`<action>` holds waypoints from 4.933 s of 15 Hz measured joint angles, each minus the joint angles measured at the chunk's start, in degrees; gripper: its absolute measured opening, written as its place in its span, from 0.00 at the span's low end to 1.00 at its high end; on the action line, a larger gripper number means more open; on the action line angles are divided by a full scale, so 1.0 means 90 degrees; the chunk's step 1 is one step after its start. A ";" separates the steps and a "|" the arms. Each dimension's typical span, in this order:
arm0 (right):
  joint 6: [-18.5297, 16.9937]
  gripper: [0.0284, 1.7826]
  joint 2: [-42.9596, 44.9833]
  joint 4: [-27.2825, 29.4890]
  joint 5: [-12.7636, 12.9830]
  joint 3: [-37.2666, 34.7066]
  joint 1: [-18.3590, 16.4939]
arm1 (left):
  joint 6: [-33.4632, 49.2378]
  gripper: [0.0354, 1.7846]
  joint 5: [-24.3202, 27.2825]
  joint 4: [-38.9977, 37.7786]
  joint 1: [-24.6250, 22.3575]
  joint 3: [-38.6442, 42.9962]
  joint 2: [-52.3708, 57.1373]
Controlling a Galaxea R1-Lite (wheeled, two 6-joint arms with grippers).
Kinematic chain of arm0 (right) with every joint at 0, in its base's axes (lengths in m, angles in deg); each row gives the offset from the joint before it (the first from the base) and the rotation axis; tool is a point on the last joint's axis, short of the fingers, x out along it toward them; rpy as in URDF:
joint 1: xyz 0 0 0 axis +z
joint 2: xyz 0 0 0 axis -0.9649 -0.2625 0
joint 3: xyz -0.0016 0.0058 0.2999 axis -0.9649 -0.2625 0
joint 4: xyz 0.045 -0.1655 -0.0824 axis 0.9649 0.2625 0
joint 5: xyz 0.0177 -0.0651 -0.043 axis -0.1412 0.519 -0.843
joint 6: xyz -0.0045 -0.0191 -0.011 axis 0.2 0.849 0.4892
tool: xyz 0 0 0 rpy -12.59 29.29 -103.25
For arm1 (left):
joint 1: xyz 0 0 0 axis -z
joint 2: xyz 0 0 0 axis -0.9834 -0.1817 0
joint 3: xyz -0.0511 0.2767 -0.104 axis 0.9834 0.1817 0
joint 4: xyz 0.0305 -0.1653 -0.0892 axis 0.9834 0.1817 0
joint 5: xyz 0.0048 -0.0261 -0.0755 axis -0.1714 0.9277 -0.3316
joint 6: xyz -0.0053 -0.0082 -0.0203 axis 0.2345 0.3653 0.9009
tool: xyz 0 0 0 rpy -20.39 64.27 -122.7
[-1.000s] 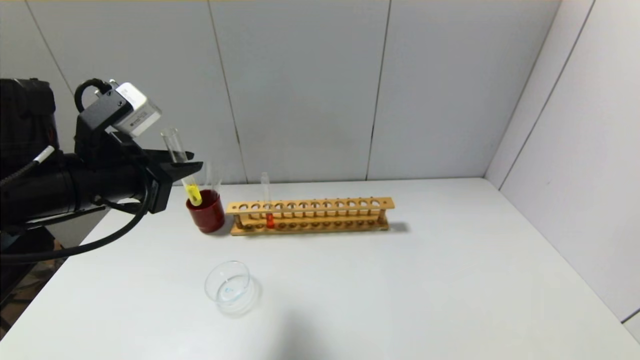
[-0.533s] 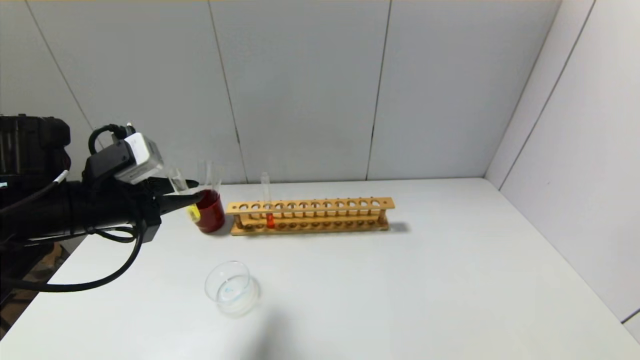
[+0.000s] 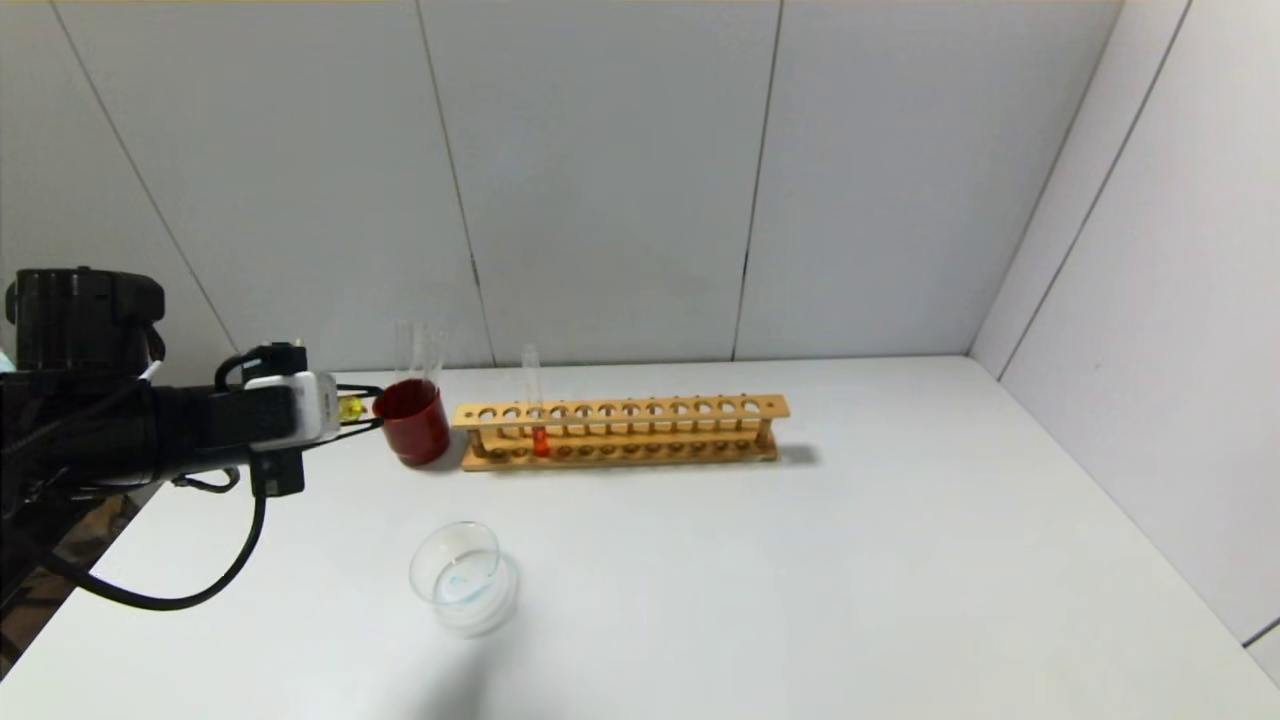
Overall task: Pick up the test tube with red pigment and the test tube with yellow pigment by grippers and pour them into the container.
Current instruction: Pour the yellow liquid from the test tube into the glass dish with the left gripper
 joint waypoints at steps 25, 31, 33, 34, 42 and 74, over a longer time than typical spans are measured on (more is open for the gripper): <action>0.0000 0.98 0.0000 0.0003 0.0000 0.0000 0.0000 | -0.1455 0.17 0.0619 -0.4253 0.0019 0.1413 -0.1975; 0.0000 0.98 0.0000 0.0003 0.0000 0.0000 0.0000 | -0.1761 0.17 0.0588 -0.4250 0.0037 0.1367 -0.2186; 0.0000 0.98 0.0000 0.0000 0.0000 0.0000 0.0000 | -0.2020 0.17 0.0589 -0.4241 0.0037 0.1365 -0.2293; -0.0003 0.98 0.0000 0.0000 -0.0003 0.0000 0.0000 | -0.2127 0.17 0.0589 -0.4238 0.0038 0.1348 -0.2349; 0.0000 0.98 0.0000 0.0000 0.0000 0.0000 0.0000 | -0.2873 0.17 0.0563 -0.4211 0.0184 0.1127 -0.2514; 0.0000 0.98 0.0000 0.0003 0.0000 0.0000 0.0000 | -0.4451 0.17 0.0163 -0.3539 0.0474 0.0500 -0.2784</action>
